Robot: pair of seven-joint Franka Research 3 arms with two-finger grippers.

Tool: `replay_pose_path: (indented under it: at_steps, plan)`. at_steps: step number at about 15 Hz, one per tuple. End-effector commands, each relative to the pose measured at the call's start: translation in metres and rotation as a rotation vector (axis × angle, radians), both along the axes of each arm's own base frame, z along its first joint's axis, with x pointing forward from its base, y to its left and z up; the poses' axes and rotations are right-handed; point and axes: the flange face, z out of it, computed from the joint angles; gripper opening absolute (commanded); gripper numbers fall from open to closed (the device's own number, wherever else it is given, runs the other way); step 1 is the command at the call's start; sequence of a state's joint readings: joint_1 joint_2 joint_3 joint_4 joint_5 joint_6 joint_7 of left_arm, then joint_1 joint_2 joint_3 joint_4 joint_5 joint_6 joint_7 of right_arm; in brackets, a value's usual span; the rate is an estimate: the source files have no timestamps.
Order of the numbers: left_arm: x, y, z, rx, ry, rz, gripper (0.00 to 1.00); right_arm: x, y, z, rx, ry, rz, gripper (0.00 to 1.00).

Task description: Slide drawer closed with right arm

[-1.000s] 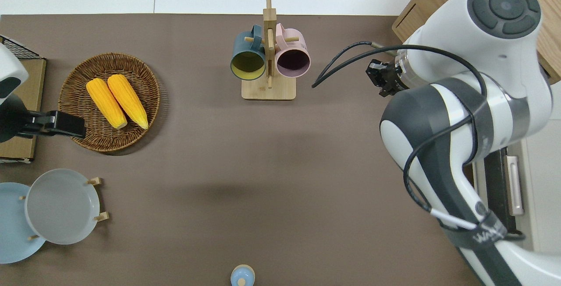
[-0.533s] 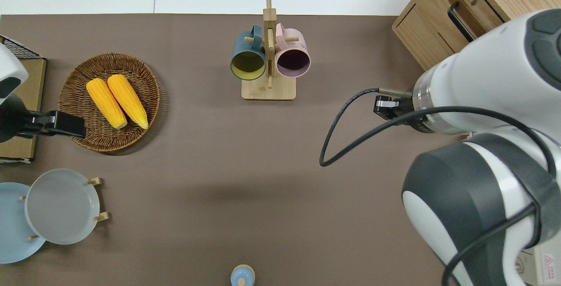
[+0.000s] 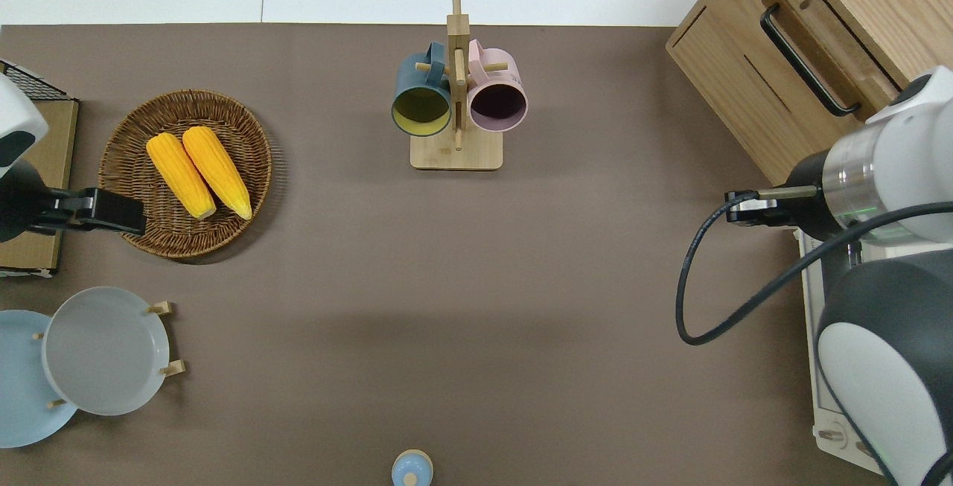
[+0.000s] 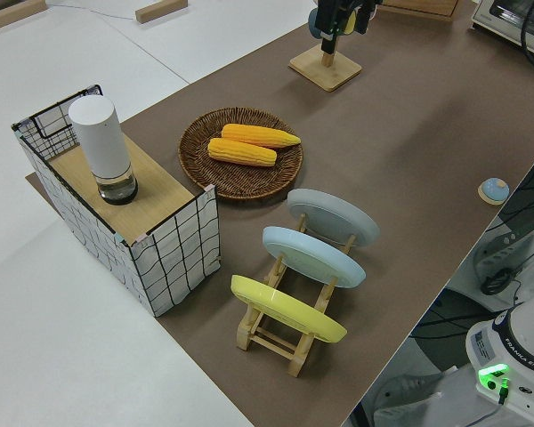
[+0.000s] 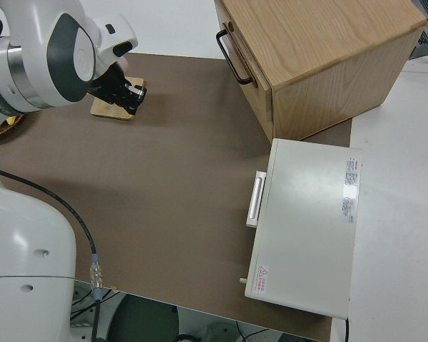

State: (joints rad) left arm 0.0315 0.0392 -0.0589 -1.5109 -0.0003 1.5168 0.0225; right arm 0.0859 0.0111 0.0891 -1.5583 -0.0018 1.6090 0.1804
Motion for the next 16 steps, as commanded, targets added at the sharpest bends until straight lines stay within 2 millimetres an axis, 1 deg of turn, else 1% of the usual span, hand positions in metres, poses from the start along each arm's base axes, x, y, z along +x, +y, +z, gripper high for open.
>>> replay_pose_path:
  at_steps: [1, 2, 3, 4, 5, 6, 7, 9, 11, 16]
  plan:
    - [0.002, 0.001, 0.004, 0.016, 0.005, -0.011, 0.99, -0.005, 0.003, -0.004, -0.013, 0.01, 0.038, 0.002]
    - [0.002, 0.001, 0.004, 0.016, 0.005, -0.011, 0.99, -0.004, 0.004, -0.004, -0.032, 0.005, 0.038, 0.118]
    - [0.002, 0.001, 0.004, 0.016, 0.005, -0.011, 0.99, -0.003, 0.005, -0.003, -0.038, 0.001, 0.039, 0.349]
    - [0.002, 0.001, 0.004, 0.016, 0.005, -0.009, 0.99, -0.001, 0.006, -0.006, -0.04, 0.006, 0.03, 0.583]
    - [0.002, 0.001, 0.004, 0.016, 0.005, -0.011, 0.99, 0.0, 0.007, -0.006, -0.039, 0.006, 0.016, 0.687]
    - [0.002, 0.001, 0.004, 0.016, 0.005, -0.009, 0.99, 0.001, 0.008, -0.006, -0.038, 0.003, 0.012, 0.821]
    - [0.002, 0.001, 0.003, 0.016, 0.006, -0.011, 0.99, 0.002, 0.008, -0.005, -0.037, 0.002, 0.01, 0.99]
    - [0.002, 0.001, 0.004, 0.016, 0.005, -0.011, 0.99, 0.003, 0.01, -0.006, -0.032, 0.003, -0.001, 0.99]
    - [0.002, 0.001, 0.004, 0.016, 0.005, -0.011, 0.99, 0.009, 0.012, -0.003, -0.029, -0.007, -0.001, 0.99]
    - [0.002, 0.001, 0.003, 0.016, 0.006, -0.011, 0.99, 0.01, 0.013, -0.002, -0.031, -0.01, 0.005, 0.99]
